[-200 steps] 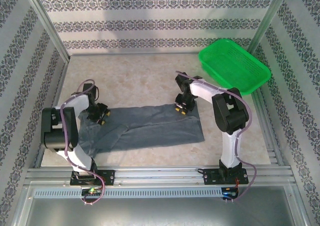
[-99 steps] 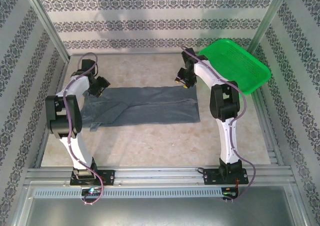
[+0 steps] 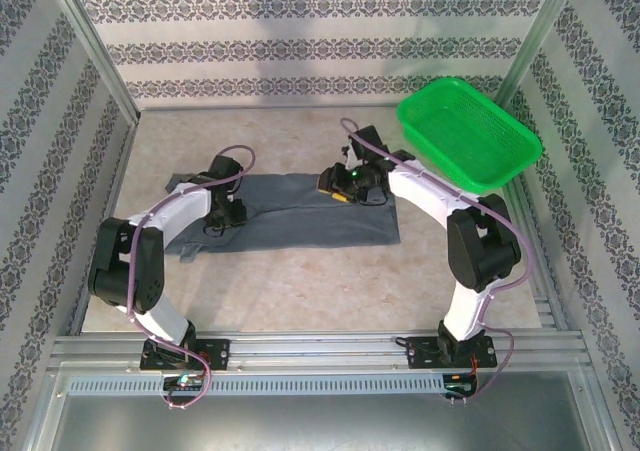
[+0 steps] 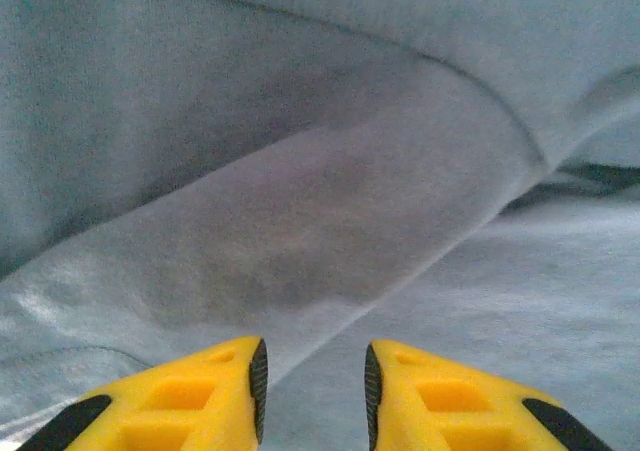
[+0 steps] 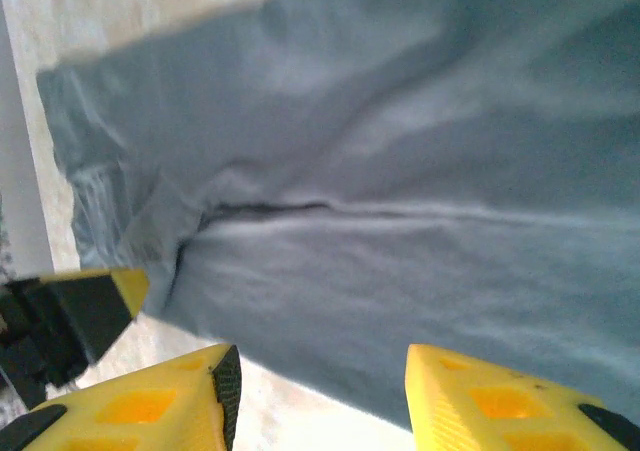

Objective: Fold and stack the t-shirts

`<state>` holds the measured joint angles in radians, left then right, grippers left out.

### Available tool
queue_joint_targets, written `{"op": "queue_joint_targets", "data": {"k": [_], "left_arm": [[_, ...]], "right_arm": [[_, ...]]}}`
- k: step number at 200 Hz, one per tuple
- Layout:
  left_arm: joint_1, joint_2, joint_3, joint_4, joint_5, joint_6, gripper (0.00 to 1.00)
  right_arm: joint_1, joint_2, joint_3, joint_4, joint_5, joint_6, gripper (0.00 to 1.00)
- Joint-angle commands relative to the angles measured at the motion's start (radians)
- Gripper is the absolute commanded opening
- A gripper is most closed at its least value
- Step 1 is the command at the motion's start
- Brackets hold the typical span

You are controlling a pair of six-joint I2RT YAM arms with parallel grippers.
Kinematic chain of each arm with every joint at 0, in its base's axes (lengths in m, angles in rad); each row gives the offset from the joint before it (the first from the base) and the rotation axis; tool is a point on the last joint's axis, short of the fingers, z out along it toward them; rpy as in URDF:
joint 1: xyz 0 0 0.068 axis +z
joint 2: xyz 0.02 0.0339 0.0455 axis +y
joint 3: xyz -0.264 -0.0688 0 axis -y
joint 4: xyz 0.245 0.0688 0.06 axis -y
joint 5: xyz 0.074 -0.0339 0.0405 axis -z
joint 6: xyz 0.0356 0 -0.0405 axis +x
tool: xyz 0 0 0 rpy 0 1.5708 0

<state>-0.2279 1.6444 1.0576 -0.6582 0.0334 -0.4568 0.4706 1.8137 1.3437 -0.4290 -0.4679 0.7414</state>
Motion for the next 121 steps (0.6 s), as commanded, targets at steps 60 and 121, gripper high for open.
{"op": "queue_joint_targets", "data": {"k": [60, 121], "left_arm": [[-0.082, 0.104, 0.010, -0.020, -0.210, 0.173, 0.38], [-0.097, 0.114, 0.014, -0.007, -0.295, 0.223, 0.13]], "right_arm": [[0.013, -0.009, -0.064, 0.100, -0.049, 0.078, 0.47], [0.011, 0.003, -0.060, 0.090, -0.044, 0.080, 0.46]]}}
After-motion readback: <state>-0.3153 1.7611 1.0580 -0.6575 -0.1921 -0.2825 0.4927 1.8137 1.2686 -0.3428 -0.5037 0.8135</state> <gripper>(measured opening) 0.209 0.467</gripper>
